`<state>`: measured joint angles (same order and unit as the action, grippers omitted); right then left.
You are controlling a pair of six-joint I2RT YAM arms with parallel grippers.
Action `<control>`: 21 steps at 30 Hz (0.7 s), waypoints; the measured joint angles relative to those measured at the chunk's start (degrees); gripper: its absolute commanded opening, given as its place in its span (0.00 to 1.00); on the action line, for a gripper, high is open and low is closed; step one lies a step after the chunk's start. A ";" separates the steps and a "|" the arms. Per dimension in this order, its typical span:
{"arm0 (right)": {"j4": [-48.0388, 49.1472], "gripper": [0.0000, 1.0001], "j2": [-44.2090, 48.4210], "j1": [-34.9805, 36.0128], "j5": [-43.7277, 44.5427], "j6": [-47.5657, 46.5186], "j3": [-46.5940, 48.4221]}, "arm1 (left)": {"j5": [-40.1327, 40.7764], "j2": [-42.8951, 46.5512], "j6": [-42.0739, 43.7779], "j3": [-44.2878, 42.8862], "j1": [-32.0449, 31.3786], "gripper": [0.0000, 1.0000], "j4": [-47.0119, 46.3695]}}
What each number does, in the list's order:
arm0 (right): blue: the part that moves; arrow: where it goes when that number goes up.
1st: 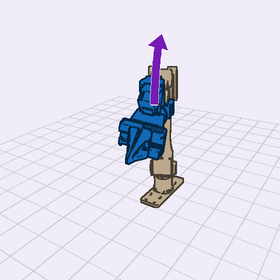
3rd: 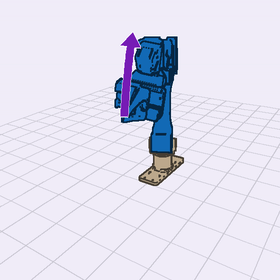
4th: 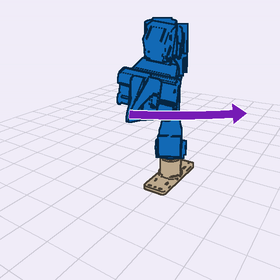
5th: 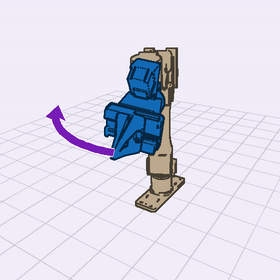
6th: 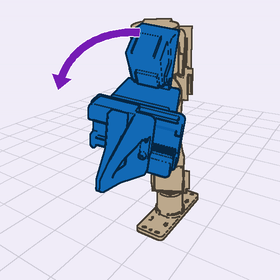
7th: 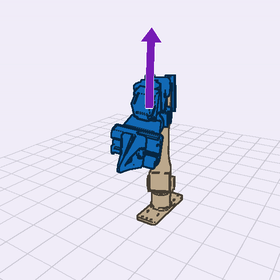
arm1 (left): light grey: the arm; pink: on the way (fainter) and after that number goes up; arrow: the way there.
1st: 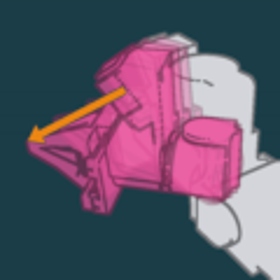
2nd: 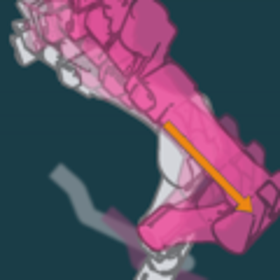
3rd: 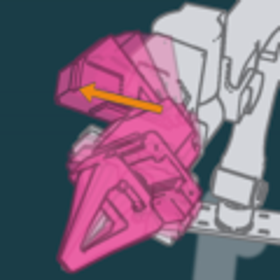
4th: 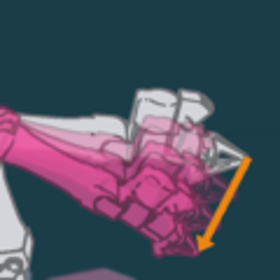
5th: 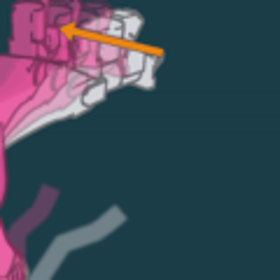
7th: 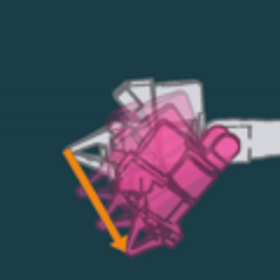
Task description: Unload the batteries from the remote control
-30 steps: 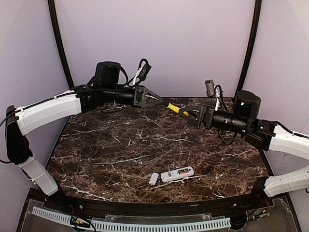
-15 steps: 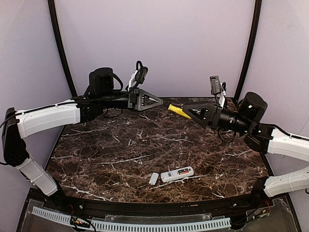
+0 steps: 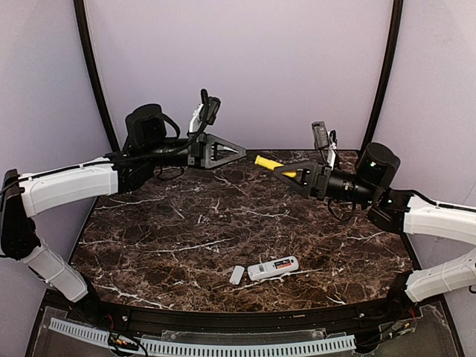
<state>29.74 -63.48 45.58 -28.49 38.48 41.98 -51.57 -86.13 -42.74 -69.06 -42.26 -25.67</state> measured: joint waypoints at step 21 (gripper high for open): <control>5.73 0.39 -3.63 0.00 -2.89 2.73 1.29 | 2.78 0.02 1.66 1.16 0.00 0.00 0.13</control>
<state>35.46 -67.11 45.58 -31.38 41.21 43.27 -48.80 -86.11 -41.08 -67.90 -42.26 -25.54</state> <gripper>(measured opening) 0.419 0.033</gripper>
